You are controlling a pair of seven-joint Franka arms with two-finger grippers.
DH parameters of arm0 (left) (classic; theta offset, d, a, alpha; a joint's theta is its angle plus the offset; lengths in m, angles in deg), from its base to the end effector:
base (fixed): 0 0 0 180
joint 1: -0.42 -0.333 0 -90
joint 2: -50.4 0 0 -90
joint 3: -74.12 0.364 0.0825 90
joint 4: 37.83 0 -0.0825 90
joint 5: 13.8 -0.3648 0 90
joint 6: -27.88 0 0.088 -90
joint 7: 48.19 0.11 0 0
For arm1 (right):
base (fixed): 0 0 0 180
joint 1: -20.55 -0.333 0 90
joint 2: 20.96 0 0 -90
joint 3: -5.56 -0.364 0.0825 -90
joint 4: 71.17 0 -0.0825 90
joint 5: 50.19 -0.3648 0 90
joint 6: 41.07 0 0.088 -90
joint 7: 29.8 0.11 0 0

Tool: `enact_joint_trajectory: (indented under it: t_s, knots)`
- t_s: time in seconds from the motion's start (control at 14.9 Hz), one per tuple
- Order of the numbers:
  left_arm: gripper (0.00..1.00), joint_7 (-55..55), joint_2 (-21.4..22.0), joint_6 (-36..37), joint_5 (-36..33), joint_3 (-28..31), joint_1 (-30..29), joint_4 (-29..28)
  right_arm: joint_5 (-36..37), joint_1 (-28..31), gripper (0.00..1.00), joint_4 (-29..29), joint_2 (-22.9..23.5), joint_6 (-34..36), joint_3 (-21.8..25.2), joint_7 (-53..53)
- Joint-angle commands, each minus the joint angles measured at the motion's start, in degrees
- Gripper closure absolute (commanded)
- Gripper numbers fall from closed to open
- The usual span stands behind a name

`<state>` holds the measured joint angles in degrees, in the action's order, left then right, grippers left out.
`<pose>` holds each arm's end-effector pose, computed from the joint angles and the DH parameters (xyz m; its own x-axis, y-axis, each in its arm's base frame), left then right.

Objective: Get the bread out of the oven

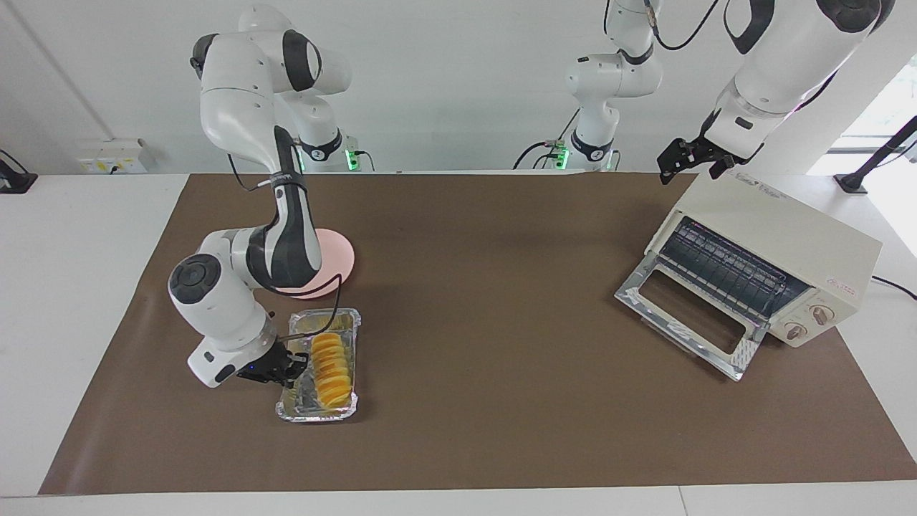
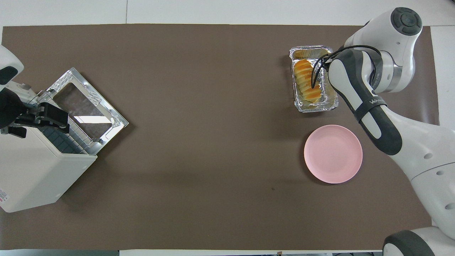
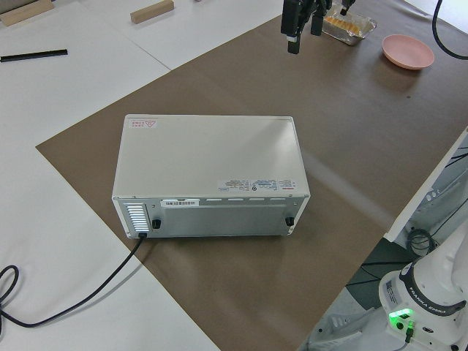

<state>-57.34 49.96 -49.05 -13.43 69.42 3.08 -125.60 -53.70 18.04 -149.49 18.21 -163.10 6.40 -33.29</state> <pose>0.5078 -0.0662 0.6651 0.9804 0.0321 -0.1942 0.0280 -0.9993 -0.0241 0.7515 0.0275 0.3653 0.9948 0.0614 0.0812 0.0648 -0.9971 -0.0402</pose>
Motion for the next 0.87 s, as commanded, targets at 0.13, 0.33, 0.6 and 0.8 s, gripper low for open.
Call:
enact_joint_trajectory:
  t_s: [0.13, 0.33, 0.6, 0.8]
  knots:
    - [0.00, 0.09, 2.02, -1.29, 0.86, -0.31, -0.73, -2.40, 0.09, 0.84, 0.49, -1.13, -0.50, -0.75, -0.58, -0.30]
    - [0.00, 0.18, 2.02, -1.29, 0.86, -0.31, -0.73, -2.40, 0.17, 0.57, 0.00, -0.70, -1.72, 2.92, -0.66, 1.11]
    - [0.00, 0.18, 2.02, -1.29, 0.86, -0.31, -0.73, -2.40, 0.35, 0.05, 0.00, -0.08, -5.50, 10.31, -1.19, 1.81]
    - [0.00, 0.18, 2.02, -1.29, 0.86, -0.31, -0.73, -2.40, 2.19, -4.16, 0.00, -0.86, -5.95, 9.63, -0.75, 7.86]
